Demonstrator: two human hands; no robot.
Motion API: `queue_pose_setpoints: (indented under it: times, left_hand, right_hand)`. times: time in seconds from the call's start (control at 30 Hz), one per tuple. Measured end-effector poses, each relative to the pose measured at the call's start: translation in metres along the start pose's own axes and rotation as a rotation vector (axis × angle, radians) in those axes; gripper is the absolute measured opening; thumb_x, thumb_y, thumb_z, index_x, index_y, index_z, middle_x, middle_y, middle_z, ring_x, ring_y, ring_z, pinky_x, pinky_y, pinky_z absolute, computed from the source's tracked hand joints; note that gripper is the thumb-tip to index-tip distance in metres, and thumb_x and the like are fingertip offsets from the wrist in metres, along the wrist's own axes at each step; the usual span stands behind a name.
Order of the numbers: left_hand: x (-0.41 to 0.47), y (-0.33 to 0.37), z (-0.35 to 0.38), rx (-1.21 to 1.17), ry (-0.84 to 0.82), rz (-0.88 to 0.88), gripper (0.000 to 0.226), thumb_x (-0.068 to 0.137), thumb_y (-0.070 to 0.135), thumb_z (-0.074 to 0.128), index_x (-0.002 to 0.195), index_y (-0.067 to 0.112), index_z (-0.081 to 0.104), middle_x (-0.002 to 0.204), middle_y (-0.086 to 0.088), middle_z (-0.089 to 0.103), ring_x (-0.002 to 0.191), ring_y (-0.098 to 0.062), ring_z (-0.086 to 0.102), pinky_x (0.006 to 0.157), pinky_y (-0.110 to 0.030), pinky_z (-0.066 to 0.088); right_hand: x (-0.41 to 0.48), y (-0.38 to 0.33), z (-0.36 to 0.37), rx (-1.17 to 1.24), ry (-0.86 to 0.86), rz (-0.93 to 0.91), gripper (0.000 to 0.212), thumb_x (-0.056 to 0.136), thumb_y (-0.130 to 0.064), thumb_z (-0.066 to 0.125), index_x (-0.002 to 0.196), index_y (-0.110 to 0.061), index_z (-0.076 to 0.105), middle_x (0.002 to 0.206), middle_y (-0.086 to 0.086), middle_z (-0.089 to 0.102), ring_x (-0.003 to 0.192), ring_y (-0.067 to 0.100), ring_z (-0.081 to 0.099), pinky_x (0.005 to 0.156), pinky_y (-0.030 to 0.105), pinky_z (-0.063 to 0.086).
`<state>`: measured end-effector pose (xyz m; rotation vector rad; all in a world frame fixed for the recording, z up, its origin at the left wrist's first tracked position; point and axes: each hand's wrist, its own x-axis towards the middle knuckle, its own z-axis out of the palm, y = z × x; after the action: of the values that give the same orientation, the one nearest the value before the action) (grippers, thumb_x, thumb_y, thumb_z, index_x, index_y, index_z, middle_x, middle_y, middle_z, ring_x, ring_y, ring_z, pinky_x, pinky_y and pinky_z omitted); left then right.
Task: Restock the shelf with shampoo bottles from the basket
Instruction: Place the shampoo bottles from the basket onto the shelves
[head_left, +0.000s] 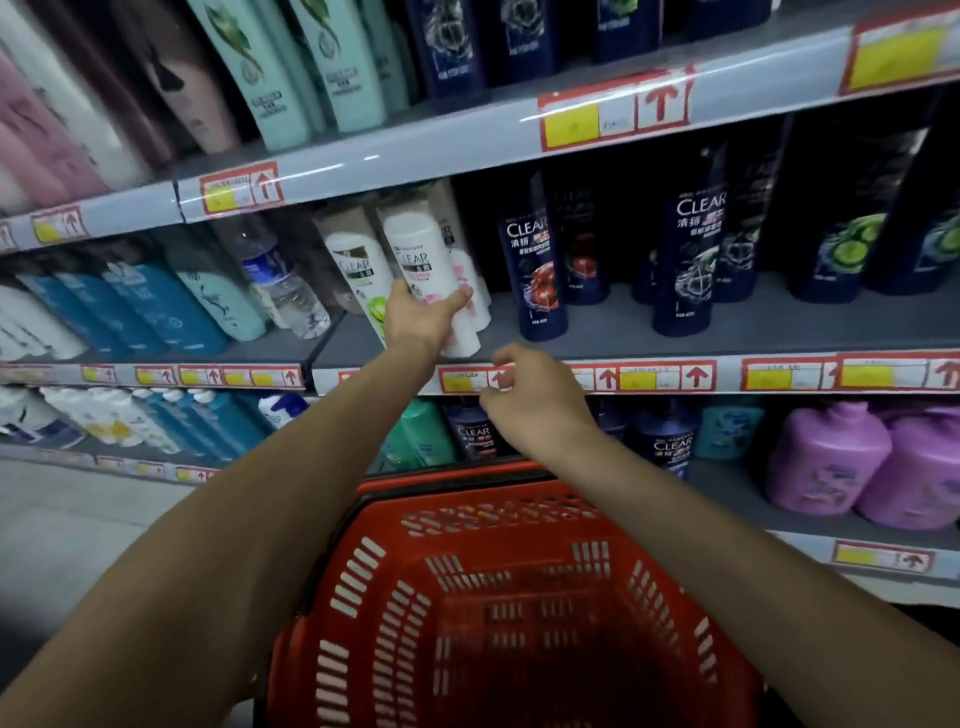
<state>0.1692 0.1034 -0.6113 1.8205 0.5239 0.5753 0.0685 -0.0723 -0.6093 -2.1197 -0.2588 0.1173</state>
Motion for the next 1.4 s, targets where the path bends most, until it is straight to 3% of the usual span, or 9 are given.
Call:
queue_pose_setpoints:
  times: [0.13,0.27,0.37,0.47,0.63,0.8,1.03,1.23,1.4]
  left_hand:
    - [-0.029,0.003,-0.023,-0.144,-0.008,0.029,0.056,0.061,0.037,0.092,0.102,0.02,0.059,0.097,0.002,0.075,0.093,-0.02,0.073,0.088,-0.049,0.059]
    - [-0.062,0.014,-0.072,-0.242,-0.013,0.087,0.053,0.073,0.024,0.09,0.115,0.013,0.06,0.101,0.0,0.075,0.098,-0.023,0.073,0.083,-0.047,0.061]
    - [-0.086,0.012,-0.119,-0.19,-0.031,0.131,0.051,0.076,0.025,0.089,0.118,0.013,0.063,0.105,-0.001,0.075,0.097,-0.022,0.072,0.083,-0.043,0.061]
    - [-0.103,-0.006,-0.157,-0.101,-0.041,0.136,0.052,0.073,0.03,0.089,0.116,0.014,0.064,0.1,-0.005,0.075,0.078,-0.02,0.069,0.072,-0.041,0.057]
    - [-0.1,-0.03,-0.191,-0.106,-0.049,0.068,0.061,0.066,0.031,0.091,0.121,0.022,0.064,0.113,0.009,0.074,0.101,-0.011,0.071,0.091,-0.042,0.059]
    - [-0.079,-0.031,-0.205,-0.199,0.007,0.021,0.058,0.069,0.033,0.091,0.12,0.029,0.063,0.11,0.011,0.073,0.098,-0.011,0.07,0.088,-0.046,0.059]
    - [-0.07,-0.044,-0.222,-0.238,0.07,-0.007,0.058,0.07,0.035,0.09,0.12,0.025,0.062,0.107,0.006,0.073,0.086,-0.014,0.07,0.067,-0.03,0.056]
    - [-0.063,-0.048,-0.231,-0.246,0.115,-0.035,0.057,0.068,0.037,0.091,0.116,0.024,0.062,0.105,0.01,0.073,0.089,-0.005,0.069,0.077,-0.034,0.059]
    - [-0.063,-0.045,-0.232,-0.296,0.149,-0.092,0.059,0.068,0.029,0.092,0.117,0.022,0.061,0.106,0.005,0.073,0.089,-0.006,0.069,0.081,-0.04,0.061]
  right_hand:
    - [0.002,0.006,0.002,-0.021,0.027,-0.008,0.038,0.096,-0.016,0.061,0.133,-0.022,0.057,0.121,0.004,0.067,0.092,0.026,0.068,0.075,0.038,0.058]
    - [0.006,0.01,0.009,-0.037,0.026,-0.026,0.038,0.096,-0.016,0.061,0.134,-0.021,0.058,0.125,0.005,0.068,0.087,0.024,0.069,0.069,0.033,0.054]
    - [0.006,0.009,0.018,-0.104,0.03,-0.058,0.041,0.097,-0.014,0.061,0.137,-0.019,0.058,0.127,0.004,0.067,0.097,0.019,0.066,0.075,0.027,0.049]
    - [0.009,0.007,0.03,-0.149,0.038,-0.109,0.042,0.097,-0.016,0.063,0.138,-0.02,0.057,0.128,0.002,0.067,0.105,0.017,0.064,0.085,0.028,0.052]
    - [0.035,0.007,0.045,-0.258,0.143,-0.171,0.044,0.095,-0.021,0.068,0.138,-0.014,0.057,0.13,0.005,0.066,0.117,0.022,0.062,0.095,0.034,0.05]
    - [0.114,-0.026,0.066,-0.354,0.219,-0.037,0.045,0.089,-0.028,0.07,0.125,-0.006,0.054,0.118,0.016,0.065,0.106,0.036,0.064,0.073,0.035,0.046]
    - [0.176,-0.047,0.086,-0.25,0.454,0.149,0.077,0.074,-0.055,0.082,0.124,-0.005,0.053,0.125,0.017,0.062,0.112,0.037,0.063,0.085,0.041,0.052]
    - [0.167,-0.049,0.081,-0.257,0.492,0.094,0.066,0.069,-0.05,0.086,0.112,-0.008,0.058,0.113,0.011,0.069,0.103,0.033,0.067,0.082,0.038,0.053]
    - [0.104,-0.037,0.074,-0.159,0.525,-0.209,0.053,0.072,-0.045,0.084,0.11,-0.017,0.059,0.109,0.003,0.069,0.098,0.021,0.066,0.081,0.034,0.053]
